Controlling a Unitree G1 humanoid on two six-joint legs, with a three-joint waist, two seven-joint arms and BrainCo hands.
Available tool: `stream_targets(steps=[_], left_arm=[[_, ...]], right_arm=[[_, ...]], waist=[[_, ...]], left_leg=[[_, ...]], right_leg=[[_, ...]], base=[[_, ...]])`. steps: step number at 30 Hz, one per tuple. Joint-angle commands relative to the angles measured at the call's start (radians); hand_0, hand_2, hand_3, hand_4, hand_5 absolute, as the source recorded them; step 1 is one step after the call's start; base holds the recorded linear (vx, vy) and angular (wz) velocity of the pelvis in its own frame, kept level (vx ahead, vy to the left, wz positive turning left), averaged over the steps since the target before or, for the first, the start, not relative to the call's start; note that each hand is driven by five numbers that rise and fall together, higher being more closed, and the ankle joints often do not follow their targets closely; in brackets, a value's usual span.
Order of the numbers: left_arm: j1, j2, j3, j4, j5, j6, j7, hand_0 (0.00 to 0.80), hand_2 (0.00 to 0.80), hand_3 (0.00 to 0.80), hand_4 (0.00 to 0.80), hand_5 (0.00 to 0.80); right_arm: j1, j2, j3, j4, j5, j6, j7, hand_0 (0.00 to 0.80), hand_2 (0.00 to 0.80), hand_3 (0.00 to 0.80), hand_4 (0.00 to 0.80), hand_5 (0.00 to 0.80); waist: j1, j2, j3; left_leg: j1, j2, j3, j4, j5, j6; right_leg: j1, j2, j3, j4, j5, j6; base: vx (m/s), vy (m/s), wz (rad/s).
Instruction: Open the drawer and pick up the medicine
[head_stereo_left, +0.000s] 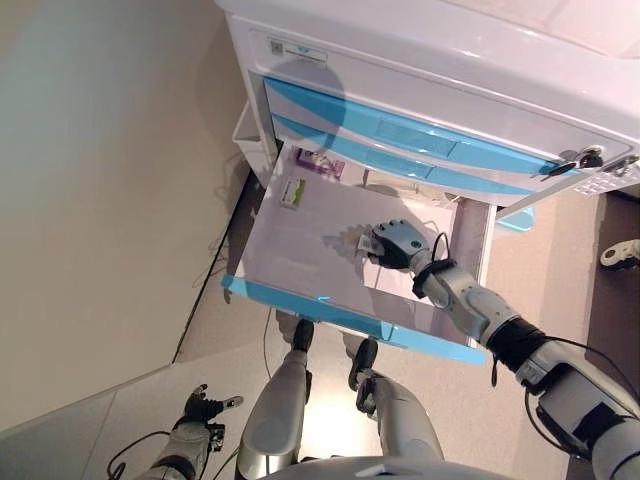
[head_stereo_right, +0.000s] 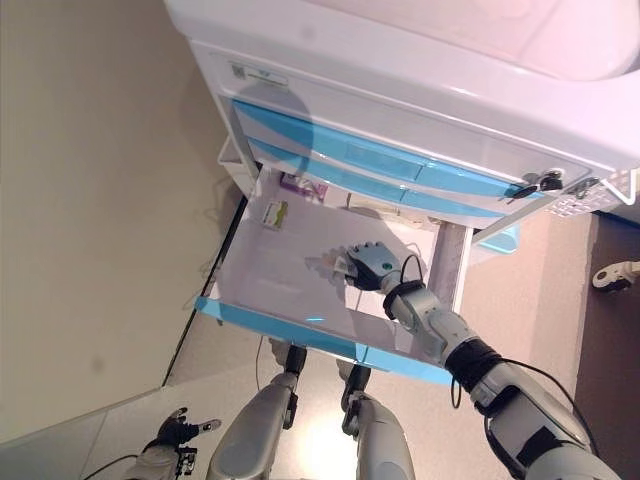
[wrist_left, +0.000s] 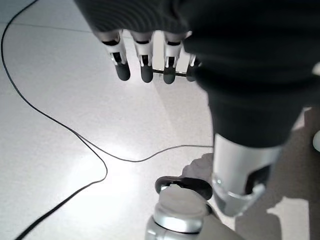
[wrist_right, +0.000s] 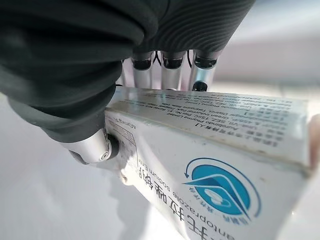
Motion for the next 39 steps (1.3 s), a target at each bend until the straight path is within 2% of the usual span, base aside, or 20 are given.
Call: stream_targets(steps=[1, 10, 14, 15, 16, 18, 24, 26, 29, 30, 33, 34, 35, 39], left_arm=[[0.021, 0.033, 0.029, 0.047, 0.006, 0.009, -0.017, 0.0, 0.0, 0.0, 0.0, 0.0], [0.054, 0.061, 0.077, 0.047, 0.021, 0.018, -0.062, 0.0, 0.0, 0.0, 0.0, 0.0], [0.086, 0.078, 0.102, 0.052, 0.023, 0.018, -0.086, 0.0, 0.0, 0.0, 0.0, 0.0], [0.1, 0.083, 0.111, 0.054, 0.024, 0.018, -0.098, 0.0, 0.0, 0.0, 0.0, 0.0], [0.1, 0.082, 0.111, 0.054, 0.024, 0.018, -0.098, 0.0, 0.0, 0.0, 0.0, 0.0], [0.115, 0.086, 0.115, 0.058, 0.026, 0.017, -0.11, 0.0, 0.0, 0.0, 0.0, 0.0], [0.152, 0.089, 0.121, 0.062, 0.005, 0.014, -0.132, 0.0, 0.0, 0.0, 0.0, 0.0], [0.163, 0.087, 0.116, 0.066, -0.004, 0.012, -0.137, 0.0, 0.0, 0.0, 0.0, 0.0], [0.17, 0.084, 0.102, 0.072, -0.012, 0.013, -0.138, 0.0, 0.0, 0.0, 0.0, 0.0], [0.175, 0.083, 0.091, 0.077, -0.02, 0.014, -0.135, 0.0, 0.0, 0.0, 0.0, 0.0], [0.168, 0.08, 0.07, 0.091, -0.041, 0.015, -0.131, 0.0, 0.0, 0.0, 0.0, 0.0], [0.166, 0.079, 0.057, 0.097, -0.056, 0.014, -0.128, 0.0, 0.0, 0.0, 0.0, 0.0], [0.166, 0.078, 0.057, 0.097, -0.057, 0.014, -0.128, 0.0, 0.0, 0.0, 0.0, 0.0], [0.154, 0.074, 0.035, 0.11, -0.083, 0.02, -0.126, 0.0, 0.0, 0.0, 0.0, 0.0]], right_arm=[[0.003, 0.014, -0.021, -0.07, 0.132, -0.041, 0.066, 0.8, 0.8, 0.8, 0.8, 0.8], [-0.01, -0.08, -0.112, -0.216, 0.346, -0.06, 0.177, 0.8, 0.8, 0.8, 0.8, 0.8], [-0.06, -0.171, -0.148, -0.295, 0.48, -0.07, 0.237, 0.8, 0.8, 0.8, 0.8, 0.8], [-0.083, -0.228, -0.16, -0.335, 0.547, -0.071, 0.269, 0.8, 0.8, 0.8, 0.8, 0.8], [-0.082, -0.23, -0.161, -0.337, 0.548, -0.07, 0.27, 0.8, 0.8, 0.8, 0.8, 0.8], [-0.124, -0.297, -0.163, -0.364, 0.608, -0.074, 0.297, 0.8, 0.8, 0.8, 0.8, 0.8], [-0.286, -0.444, -0.116, -0.341, 0.785, -0.064, 0.319, 0.8, 0.8, 0.8, 0.8, 0.8], [-0.371, -0.484, -0.069, -0.286, 0.812, -0.062, 0.305, 0.8, 0.8, 0.8, 0.8, 0.8], [-0.451, -0.497, -0.027, -0.209, 0.843, -0.061, 0.287, 0.8, 0.8, 0.8, 0.8, 0.8], [-0.53, -0.492, 0.022, -0.113, 0.844, -0.059, 0.263, 0.8, 0.8, 0.8, 0.8, 0.8], [-0.679, -0.455, 0.107, 0.072, 0.82, -0.051, 0.218, 0.8, 0.8, 0.8, 0.8, 0.8], [-0.741, -0.415, 0.123, 0.185, 0.788, -0.039, 0.173, 0.8, 0.8, 0.8, 0.8, 0.8], [-0.744, -0.414, 0.126, 0.187, 0.788, -0.04, 0.172, 0.8, 0.8, 0.8, 0.8, 0.8], [-0.839, -0.317, 0.151, 0.411, 0.686, -0.006, 0.111, 0.8, 0.8, 0.8, 0.8, 0.8]], waist=[[-0.013, -0.044, -0.053], [-0.024, -0.068, -0.113], [-0.03, -0.079, -0.146], [-0.031, -0.084, -0.164], [-0.03, -0.084, -0.163], [-0.032, -0.09, -0.184], [-0.032, -0.101, -0.236], [-0.032, -0.105, -0.25], [-0.033, -0.108, -0.263], [-0.033, -0.112, -0.271], [-0.036, -0.117, -0.279], [-0.034, -0.116, -0.279], [-0.035, -0.116, -0.278], [-0.03, -0.116, -0.278]], left_leg=[[0.014, -0.03, 0.007, -0.101, 0.043, 0.018], [0.062, -0.013, 0.029, -0.114, 0.032, 0.011], [0.093, -0.002, 0.049, -0.127, 0.025, 0.005], [0.107, 0.0, 0.057, -0.134, 0.023, 0.003], [0.109, 0.0, 0.058, -0.135, 0.023, 0.003], [0.122, 0.002, 0.067, -0.142, 0.02, -0.002], [0.163, 0.013, 0.095, -0.165, 0.014, -0.015], [0.174, 0.017, 0.103, -0.171, 0.012, -0.018], [0.184, 0.019, 0.107, -0.176, 0.012, -0.021], [0.19, 0.02, 0.107, -0.178, 0.012, -0.022], [0.197, 0.02, 0.109, -0.181, 0.011, -0.022], [0.196, 0.021, 0.104, -0.181, 0.011, -0.022], [0.196, 0.021, 0.104, -0.181, 0.011, -0.022], [0.195, 0.018, 0.093, -0.182, 0.012, -0.019]], right_leg=[[-0.044, -0.033, 0.032, 0.058, 0.052, 0.057], [0.014, -0.01, 0.047, 0.0, 0.063, 0.06], [0.053, 0.007, 0.058, -0.048, 0.073, 0.065], [0.071, 0.014, 0.064, -0.069, 0.078, 0.066], [0.073, 0.014, 0.064, -0.071, 0.079, 0.066], [0.091, 0.02, 0.067, -0.091, 0.083, 0.068], [0.14, 0.034, 0.079, -0.152, 0.098, 0.073], [0.154, 0.036, 0.082, -0.167, 0.103, 0.074], [0.163, 0.036, 0.083, -0.173, 0.105, 0.075], [0.168, 0.037, 0.083, -0.173, 0.105, 0.075], [0.172, 0.04, 0.086, -0.172, 0.104, 0.073], [0.173, 0.039, 0.081, -0.169, 0.101, 0.071], [0.173, 0.039, 0.08, -0.169, 0.101, 0.071], [0.171, 0.039, 0.076, -0.164, 0.098, 0.068]], base=[[0.035, -0.009, -0.07], [0.042, -0.021, -0.08], [0.065, -0.019, -0.1], [0.073, -0.018, -0.27], [0.072, -0.023, -0.25], [0.06, -0.014, -0.14], [0.073, -0.007, -0.11], [0.063, -0.005, -0.19], [0.054, 0.0, -0.1], [0.041, 0.001, 0.0], [0.046, -0.005, 0.0], [0.0, 0.0, 0.0], [0.036, -0.011, -0.01], [0.028, -0.006, 0.02]])
